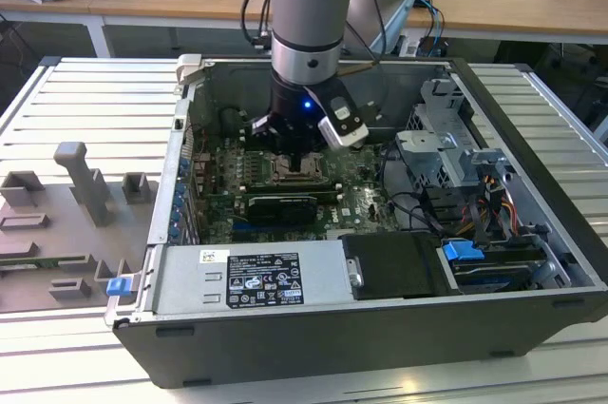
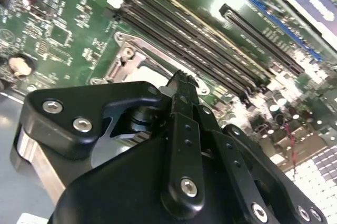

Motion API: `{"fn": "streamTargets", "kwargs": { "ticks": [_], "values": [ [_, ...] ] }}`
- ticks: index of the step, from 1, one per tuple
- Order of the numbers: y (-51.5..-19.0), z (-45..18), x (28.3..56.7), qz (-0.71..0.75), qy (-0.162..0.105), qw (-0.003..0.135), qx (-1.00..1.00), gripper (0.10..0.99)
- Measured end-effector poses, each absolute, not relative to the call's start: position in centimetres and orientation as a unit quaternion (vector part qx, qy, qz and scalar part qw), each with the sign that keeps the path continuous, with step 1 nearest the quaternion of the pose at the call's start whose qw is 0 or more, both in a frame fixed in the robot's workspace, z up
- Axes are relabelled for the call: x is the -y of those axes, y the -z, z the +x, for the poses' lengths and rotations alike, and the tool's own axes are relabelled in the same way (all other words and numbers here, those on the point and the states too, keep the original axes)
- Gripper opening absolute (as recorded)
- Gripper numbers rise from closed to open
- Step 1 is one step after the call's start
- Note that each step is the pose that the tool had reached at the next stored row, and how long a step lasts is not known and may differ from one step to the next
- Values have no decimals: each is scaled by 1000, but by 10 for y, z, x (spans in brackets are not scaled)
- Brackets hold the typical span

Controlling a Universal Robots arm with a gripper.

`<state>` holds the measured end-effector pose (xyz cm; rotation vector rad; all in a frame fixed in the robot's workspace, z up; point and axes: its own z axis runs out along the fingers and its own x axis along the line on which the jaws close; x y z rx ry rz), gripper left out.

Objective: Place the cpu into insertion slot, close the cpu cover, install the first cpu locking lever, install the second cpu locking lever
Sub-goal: 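Install the second cpu locking lever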

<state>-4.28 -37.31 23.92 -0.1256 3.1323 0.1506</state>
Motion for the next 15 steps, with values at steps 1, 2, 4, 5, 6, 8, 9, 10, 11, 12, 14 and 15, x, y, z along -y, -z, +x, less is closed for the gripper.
{"fn": "streamTargets", "kwargs": {
  "ticks": [1,2,4,5,6,8,9,10,11,12,14,15],
  "values": [
    [-239,-44,373,-41,-48,2,-998,106],
    [-239,-46,374,-42,-48,2,-998,106],
    [-237,-53,377,-46,-48,1,-998,106],
    [-236,-55,377,-47,-48,1,-998,106],
    [-235,-57,377,-47,-49,1,-998,106],
    [-230,-59,378,-47,-49,1,-998,106],
    [-228,-60,378,-47,-50,1,-998,106],
    [-227,-61,378,-47,-50,1,-998,106],
    [-225,-61,378,-47,-50,1,-998,106],
    [-223,-61,378,-47,-50,1,-998,106],
    [-219,-61,378,-47,-52,1,-998,106],
    [-218,-61,378,-47,-53,1,-998,106]
  ]
}}
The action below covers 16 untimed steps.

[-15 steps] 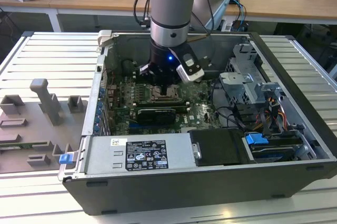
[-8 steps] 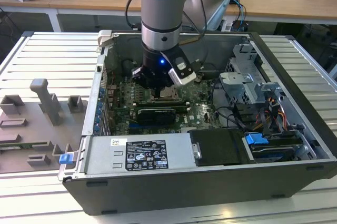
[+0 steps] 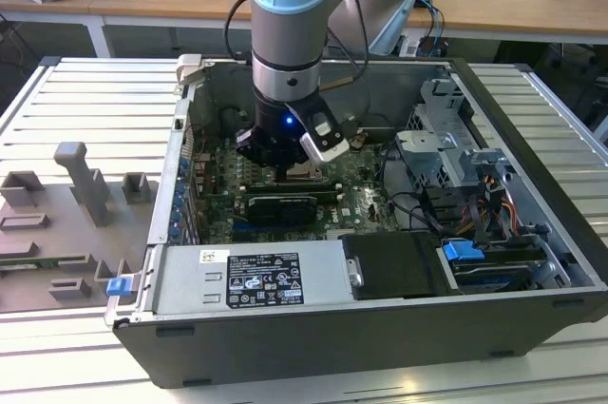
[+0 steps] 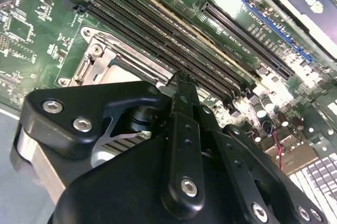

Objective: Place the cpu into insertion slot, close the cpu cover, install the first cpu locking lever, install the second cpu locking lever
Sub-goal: 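Install the second cpu locking lever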

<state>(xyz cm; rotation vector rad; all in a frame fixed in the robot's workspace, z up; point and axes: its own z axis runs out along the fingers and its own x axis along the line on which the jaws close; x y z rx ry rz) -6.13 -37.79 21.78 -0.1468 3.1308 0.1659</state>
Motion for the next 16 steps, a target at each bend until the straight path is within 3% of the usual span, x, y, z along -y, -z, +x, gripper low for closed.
{"fn": "streamTargets", "kwargs": {
  "ticks": [16],
  "values": [
    [-200,-77,381,-47,-93,6,-995,106]
  ]
}}
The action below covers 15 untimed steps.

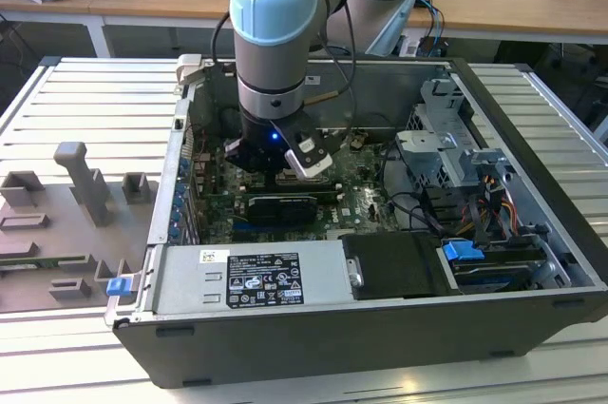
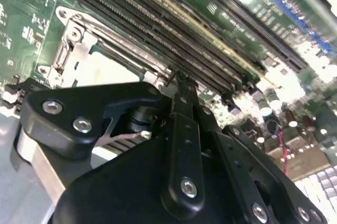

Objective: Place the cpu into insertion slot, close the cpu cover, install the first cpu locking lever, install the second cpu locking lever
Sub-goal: 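Install the second cpu locking lever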

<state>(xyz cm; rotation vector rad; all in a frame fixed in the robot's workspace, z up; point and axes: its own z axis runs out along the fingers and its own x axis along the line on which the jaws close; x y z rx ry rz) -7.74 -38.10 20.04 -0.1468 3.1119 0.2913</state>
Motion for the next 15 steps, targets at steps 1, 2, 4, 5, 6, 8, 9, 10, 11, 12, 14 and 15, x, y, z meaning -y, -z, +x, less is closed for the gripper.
{"fn": "streamTargets", "kwargs": {
  "ticks": [1,2,4,5,6,8,9,10,11,12,14,15],
  "values": [
    [-200,-78,381,-47,-96,6,-994,106],
    [-200,-78,381,-47,-99,6,-994,106],
    [-199,-78,381,-47,-105,7,-993,106],
    [-199,-78,381,-47,-106,7,-993,106],
    [-199,-78,381,-47,-107,7,-993,106],
    [-199,-78,381,-47,-107,7,-993,106],
    [-201,-78,381,-47,-107,7,-993,106],
    [-203,-78,381,-47,-107,7,-993,106],
    [-208,-78,381,-47,-107,7,-993,106],
    [-210,-78,381,-47,-107,7,-993,106],
    [-215,-78,380,-47,-107,7,-993,106],
    [-218,-78,380,-47,-107,7,-993,106]
  ]
}}
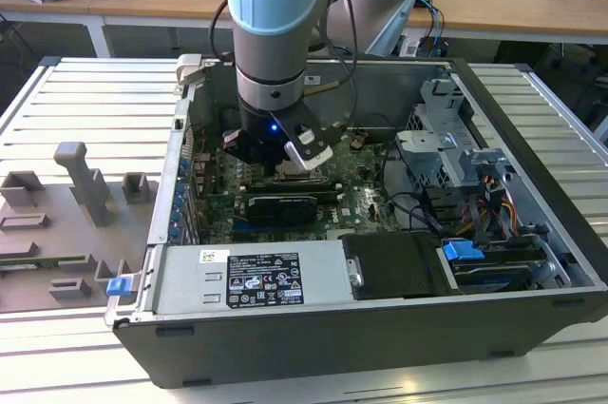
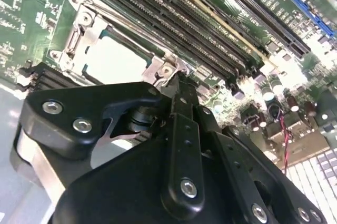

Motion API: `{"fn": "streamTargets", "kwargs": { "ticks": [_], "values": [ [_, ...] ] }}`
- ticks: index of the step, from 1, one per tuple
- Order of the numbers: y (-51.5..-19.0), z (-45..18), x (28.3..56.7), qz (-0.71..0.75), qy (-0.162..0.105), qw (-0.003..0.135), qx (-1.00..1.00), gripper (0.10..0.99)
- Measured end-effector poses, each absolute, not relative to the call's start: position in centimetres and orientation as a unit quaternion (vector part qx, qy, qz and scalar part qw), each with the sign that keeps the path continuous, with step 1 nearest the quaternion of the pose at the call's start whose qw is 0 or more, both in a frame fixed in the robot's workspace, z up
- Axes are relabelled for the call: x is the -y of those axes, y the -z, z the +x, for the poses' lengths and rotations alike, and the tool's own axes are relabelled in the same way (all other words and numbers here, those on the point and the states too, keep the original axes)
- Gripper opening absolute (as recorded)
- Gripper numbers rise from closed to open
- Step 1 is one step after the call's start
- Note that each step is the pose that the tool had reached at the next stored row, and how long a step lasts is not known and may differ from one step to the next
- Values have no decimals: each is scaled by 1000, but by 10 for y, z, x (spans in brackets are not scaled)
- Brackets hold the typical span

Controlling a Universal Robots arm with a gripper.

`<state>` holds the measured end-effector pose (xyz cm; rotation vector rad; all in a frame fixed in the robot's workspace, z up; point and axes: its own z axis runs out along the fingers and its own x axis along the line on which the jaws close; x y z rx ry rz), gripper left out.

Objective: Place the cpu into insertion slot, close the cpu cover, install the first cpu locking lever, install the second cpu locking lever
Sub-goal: 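Install the second cpu locking lever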

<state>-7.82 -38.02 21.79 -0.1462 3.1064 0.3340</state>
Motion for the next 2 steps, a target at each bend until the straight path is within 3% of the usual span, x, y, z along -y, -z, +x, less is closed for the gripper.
{"fn": "streamTargets", "kwargs": {
  "ticks": [2],
  "values": [
    [-222,-78,380,-47,-107,7,-993,106]
  ]
}}
